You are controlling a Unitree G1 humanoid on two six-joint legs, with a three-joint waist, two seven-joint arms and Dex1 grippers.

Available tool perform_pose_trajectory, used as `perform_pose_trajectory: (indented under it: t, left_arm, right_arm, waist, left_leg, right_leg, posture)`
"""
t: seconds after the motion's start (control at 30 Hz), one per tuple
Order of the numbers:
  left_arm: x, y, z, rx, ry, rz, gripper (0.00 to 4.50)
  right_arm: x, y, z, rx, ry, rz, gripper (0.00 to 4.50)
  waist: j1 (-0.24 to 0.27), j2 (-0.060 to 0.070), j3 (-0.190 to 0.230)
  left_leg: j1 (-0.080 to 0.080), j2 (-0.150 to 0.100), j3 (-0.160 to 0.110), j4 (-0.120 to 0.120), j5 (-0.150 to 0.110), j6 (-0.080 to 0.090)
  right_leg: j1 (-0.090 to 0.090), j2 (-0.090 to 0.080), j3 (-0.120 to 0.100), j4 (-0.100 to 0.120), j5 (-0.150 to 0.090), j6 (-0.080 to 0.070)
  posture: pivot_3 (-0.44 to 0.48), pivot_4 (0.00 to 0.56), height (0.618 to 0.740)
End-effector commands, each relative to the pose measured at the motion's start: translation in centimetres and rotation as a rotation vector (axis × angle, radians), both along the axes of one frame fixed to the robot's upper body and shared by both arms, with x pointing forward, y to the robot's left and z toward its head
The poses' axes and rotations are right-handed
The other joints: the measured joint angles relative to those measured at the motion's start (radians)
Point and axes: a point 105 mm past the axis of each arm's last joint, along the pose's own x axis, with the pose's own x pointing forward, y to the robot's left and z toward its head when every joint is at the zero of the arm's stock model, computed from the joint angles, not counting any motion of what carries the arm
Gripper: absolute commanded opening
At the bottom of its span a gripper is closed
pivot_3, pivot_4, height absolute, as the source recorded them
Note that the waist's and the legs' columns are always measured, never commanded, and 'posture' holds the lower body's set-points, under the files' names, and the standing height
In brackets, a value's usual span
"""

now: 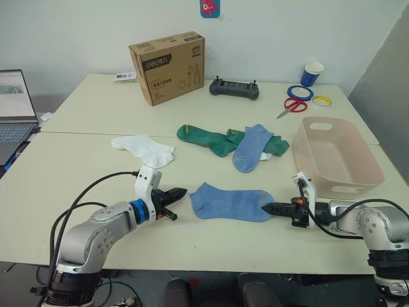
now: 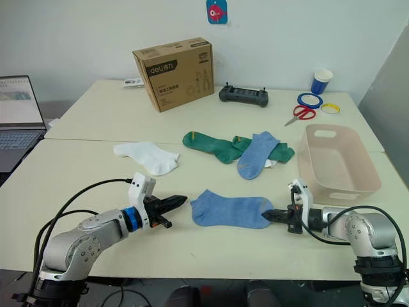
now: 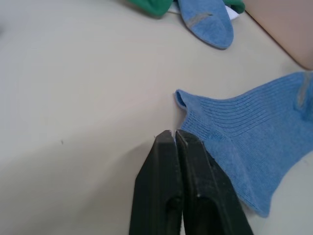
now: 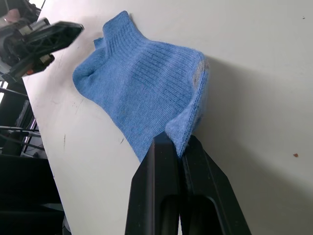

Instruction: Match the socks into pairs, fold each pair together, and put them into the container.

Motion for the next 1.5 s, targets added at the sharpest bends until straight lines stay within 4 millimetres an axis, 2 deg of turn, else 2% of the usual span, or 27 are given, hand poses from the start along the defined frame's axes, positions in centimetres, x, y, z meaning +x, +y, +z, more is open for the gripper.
perform_pose_trajectory:
  t: [0.03,0.2,0.23,0.4,0.5,0.77,1.03,1.13,1.23,1.3,1.37,1.5]
  left_arm:
    - [-0.5,-0.8,0.8,0.055,-0.071,-0.145,1.23]
    - [-0.1,-0.6,-2.0,0.239,-0.07,-0.21,2.87]
    - [0.0,-0.7,-2.4,0.253,-0.066,-0.22,3.07]
    - [0.7,-1.4,-3.1,0.247,-0.064,-0.235,3.07]
    - [0.7,-1.9,-2.8,0.223,-0.08,-0.262,2.5]
    - [-1.1,-2.2,-2.8,0.2,-0.045,-0.347,0.02]
    - [-1.5,-1.3,-2.0,0.18,-0.046,-0.25,0.02]
    - [-3.3,-1.6,-1.6,0.145,-0.015,-0.238,0.02]
    - [-6.3,-2.0,-2.0,0.148,0.038,-0.263,0.02]
    - [-7.3,-2.2,-2.0,0.134,0.057,-0.248,0.02]
    - [-8.3,-2.8,-1.8,0.082,0.079,-0.203,0.02]
    - [-9.7,-3.7,-1.2,-0.038,0.134,-0.14,0.02]
  right_arm:
    - [0.2,0.1,1.3,0.028,-0.049,0.01,0.0]
    - [0.2,0.2,1.3,0.027,-0.051,0.012,0.0]
    - [0.2,0.2,1.3,0.027,-0.051,0.012,0.0]
    - [0.1,0.4,1.3,0.025,-0.054,0.015,0.0]
    - [0.0,0.4,1.3,0.026,-0.053,0.016,0.0]
    - [-0.1,0.5,1.2,0.031,-0.055,0.013,0.0]
    - [0.4,0.7,1.7,0.034,-0.078,0.031,0.0]
    - [1.2,1.2,2.2,0.031,-0.099,0.04,0.0]
    - [3.2,2.4,2.4,0.019,-0.088,0.044,0.0]
    - [4.1,3.1,2.4,-0.005,-0.081,0.07,0.0]
    - [4.9,4.5,3.1,-0.003,-0.067,0.14,0.0]
    - [5.5,6.8,4.1,-0.025,-0.073,0.285,0.0]
  waist:
    - [0.0,0.0,0.0]
    - [0.0,0.0,0.0]
    - [0.0,0.0,0.0]
    - [0.003,0.0,0.0]
    - [0.003,0.0,0.0]
    - [0.001,0.0,0.0]
    - [-0.002,0.001,0.0]
    - [-0.012,0.001,0.0]
    - [-0.029,0.001,0.001]
    - [-0.03,0.001,0.001]
    - [-0.029,0.001,0.001]
    - [-0.027,0.002,0.003]
  left_leg:
    - [0.0,0.0,0.001,0.0,0.0,0.0]
    - [0.0,0.0,0.001,-0.003,0.0,0.0]
    - [0.0,0.0,0.001,-0.003,0.0,0.0]
    - [0.0,0.0,0.0,-0.004,0.0,0.0]
    - [0.0,0.0,0.001,-0.003,0.0,0.0]
    - [0.0,0.001,0.0,-0.004,0.0,0.0]
    - [0.0,0.001,0.0,-0.005,0.0,0.0]
    - [0.0,0.001,0.0,-0.005,0.0,0.0]
    - [0.0,0.001,0.0,-0.005,0.0,0.0]
    - [0.001,0.001,0.0,-0.005,0.0,0.0]
    - [0.001,0.001,0.0,-0.005,0.0,0.0]
    - [0.001,0.001,0.001,-0.004,0.0,0.0]
  right_leg:
    - [0.0,0.0,0.0,0.0,0.0,0.0]
    - [-0.001,0.0,0.001,-0.001,0.0,0.001]
    - [-0.001,0.0,0.0,-0.001,0.001,0.001]
    - [-0.001,0.0,-0.001,0.0,0.001,0.002]
    - [0.0,0.0,0.0,0.0,0.001,0.002]
    - [-0.001,0.0,-0.001,0.0,0.0,0.003]
    - [-0.001,0.0,-0.001,0.0,-0.001,0.003]
    - [-0.001,0.0,-0.001,0.0,-0.001,0.003]
    - [-0.001,0.0,0.0,0.0,-0.001,0.003]
    - [-0.001,0.0,0.0,0.001,0.0,0.003]
    - [-0.001,0.0,-0.001,0.001,-0.001,0.003]
    - [-0.001,-0.001,0.0,0.001,0.0,0.003]
  posture:
    - [0.0,0.15,0.74]
    - [0.0,0.15,0.74]
    - [0.0,0.15,0.74]
    - [0.0,0.15,0.74]
    - [0.0,0.15,0.74]
    - [0.0,0.15,0.74]
    - [0.0,0.15,0.74]
    - [0.0,0.15,0.74]
    - [0.0,0.15,0.74]
    - [0.0,0.15,0.74]
    - [0.0,0.15,0.74]
    - [0.0,0.15,0.74]
